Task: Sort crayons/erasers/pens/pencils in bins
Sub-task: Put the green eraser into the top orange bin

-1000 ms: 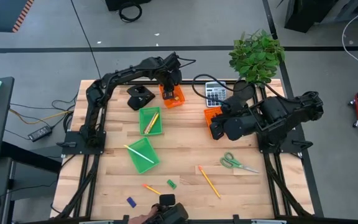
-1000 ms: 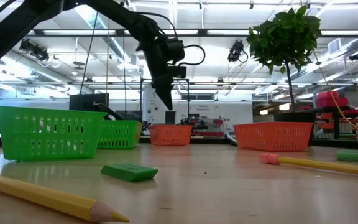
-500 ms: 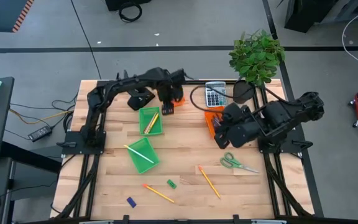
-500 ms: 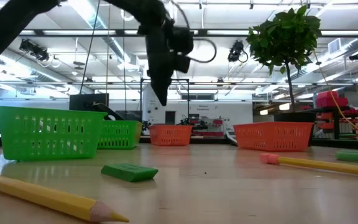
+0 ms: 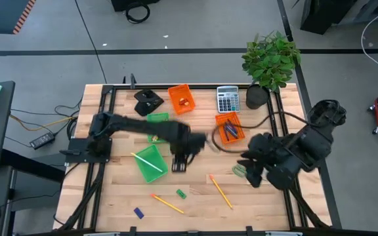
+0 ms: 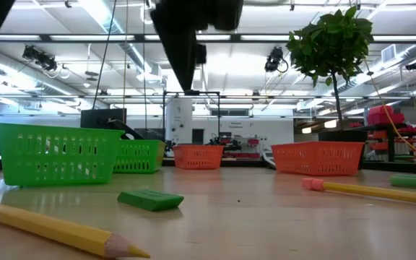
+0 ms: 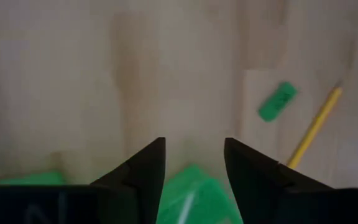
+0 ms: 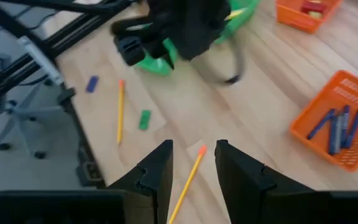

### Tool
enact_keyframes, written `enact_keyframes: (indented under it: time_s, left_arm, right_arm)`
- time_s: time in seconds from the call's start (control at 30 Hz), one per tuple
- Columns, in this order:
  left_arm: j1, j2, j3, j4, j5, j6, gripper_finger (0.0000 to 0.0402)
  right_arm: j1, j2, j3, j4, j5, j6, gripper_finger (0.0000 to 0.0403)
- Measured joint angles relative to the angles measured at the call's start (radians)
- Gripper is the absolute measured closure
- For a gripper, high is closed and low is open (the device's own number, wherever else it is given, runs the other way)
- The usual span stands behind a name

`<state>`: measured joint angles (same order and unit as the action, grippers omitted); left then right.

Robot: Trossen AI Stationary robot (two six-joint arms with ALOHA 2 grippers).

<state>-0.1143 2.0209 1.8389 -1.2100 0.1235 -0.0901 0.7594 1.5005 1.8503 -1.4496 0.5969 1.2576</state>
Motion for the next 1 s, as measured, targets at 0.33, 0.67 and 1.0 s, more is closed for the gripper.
enact_keyframes:
  time_s: [0.33, 0.67, 1.0]
  left_arm:
    - [-0.202, 0.028, -0.002, 0.117, -0.104, 0.052, 0.0229]
    - [-0.294, 0.105, 0.000, 0.171, -0.135, 0.123, 0.0228]
    - [-0.351, 0.226, -0.001, 0.190, -0.137, 0.107, 0.0224]
  right_arm:
    - [0.123, 0.000, 0.000, 0.037, 0.090, 0.045, 0.0276]
    - [0.173, 0.006, 0.000, 0.125, 0.145, 0.097, 0.0276]
    - [0.247, 0.060, 0.000, 0.121, 0.161, 0.130, 0.0276]
